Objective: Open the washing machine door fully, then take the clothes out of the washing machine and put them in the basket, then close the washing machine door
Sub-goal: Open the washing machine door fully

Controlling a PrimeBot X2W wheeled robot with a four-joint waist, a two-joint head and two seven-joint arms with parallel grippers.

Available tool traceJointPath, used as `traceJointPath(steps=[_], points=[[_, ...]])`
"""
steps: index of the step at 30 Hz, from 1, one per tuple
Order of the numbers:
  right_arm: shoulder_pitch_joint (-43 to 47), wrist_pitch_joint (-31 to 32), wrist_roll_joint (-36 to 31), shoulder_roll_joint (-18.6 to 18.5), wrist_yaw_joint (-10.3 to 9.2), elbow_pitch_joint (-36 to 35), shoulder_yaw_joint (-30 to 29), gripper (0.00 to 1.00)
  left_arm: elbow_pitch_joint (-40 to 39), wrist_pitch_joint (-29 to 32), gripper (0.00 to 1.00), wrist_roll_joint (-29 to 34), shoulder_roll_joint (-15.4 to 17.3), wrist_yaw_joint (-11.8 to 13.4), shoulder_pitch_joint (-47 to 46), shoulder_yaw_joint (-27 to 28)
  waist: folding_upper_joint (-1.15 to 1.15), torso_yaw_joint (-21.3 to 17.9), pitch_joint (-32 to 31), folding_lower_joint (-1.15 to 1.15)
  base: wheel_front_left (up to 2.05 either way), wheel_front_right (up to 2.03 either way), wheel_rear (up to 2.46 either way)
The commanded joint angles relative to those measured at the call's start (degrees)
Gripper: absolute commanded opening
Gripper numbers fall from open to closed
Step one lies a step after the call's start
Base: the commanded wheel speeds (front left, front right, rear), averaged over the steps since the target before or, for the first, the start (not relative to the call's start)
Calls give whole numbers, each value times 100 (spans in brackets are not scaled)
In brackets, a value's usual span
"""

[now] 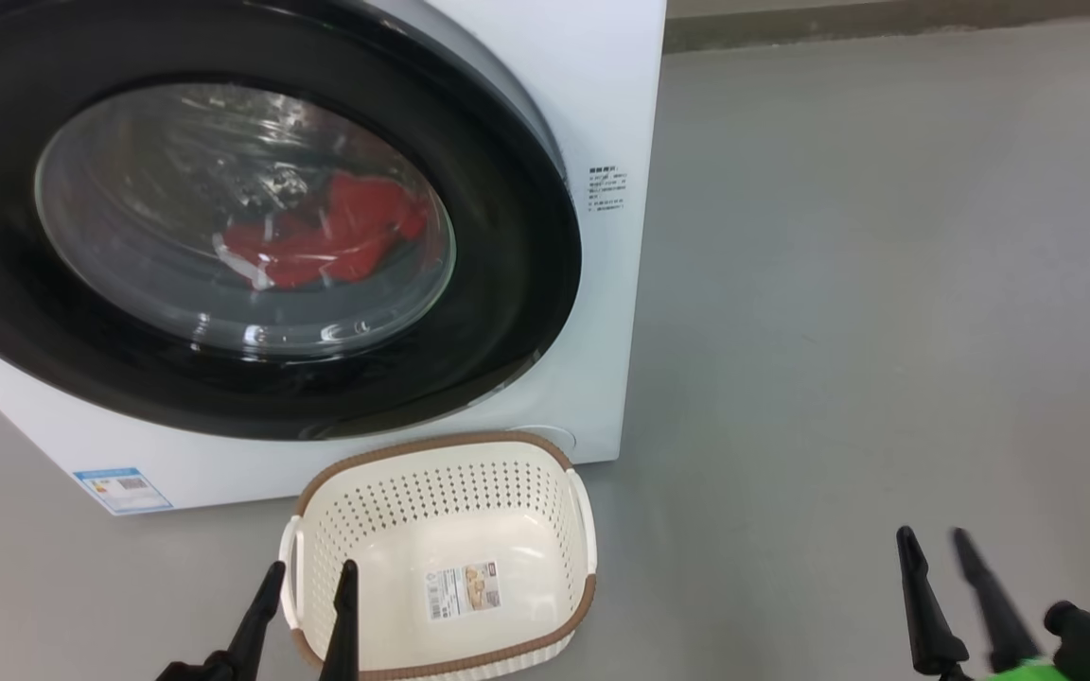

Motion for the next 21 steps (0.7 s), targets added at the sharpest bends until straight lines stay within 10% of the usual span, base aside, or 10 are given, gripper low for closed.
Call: traceJointPath(steps=[1, 21], points=[[-268, -78, 140, -93, -4, -166, 224, 0, -159, -70, 100, -36, 38, -4, -91, 179, 0, 2, 38, -1, 0, 0, 0], [-3869, -78, 2694, -917, -4, 201, 1515, 0, -355, -70, 100, -479, 38, 182, -750, -581, 0, 683, 1011, -1, 0, 0, 0]])
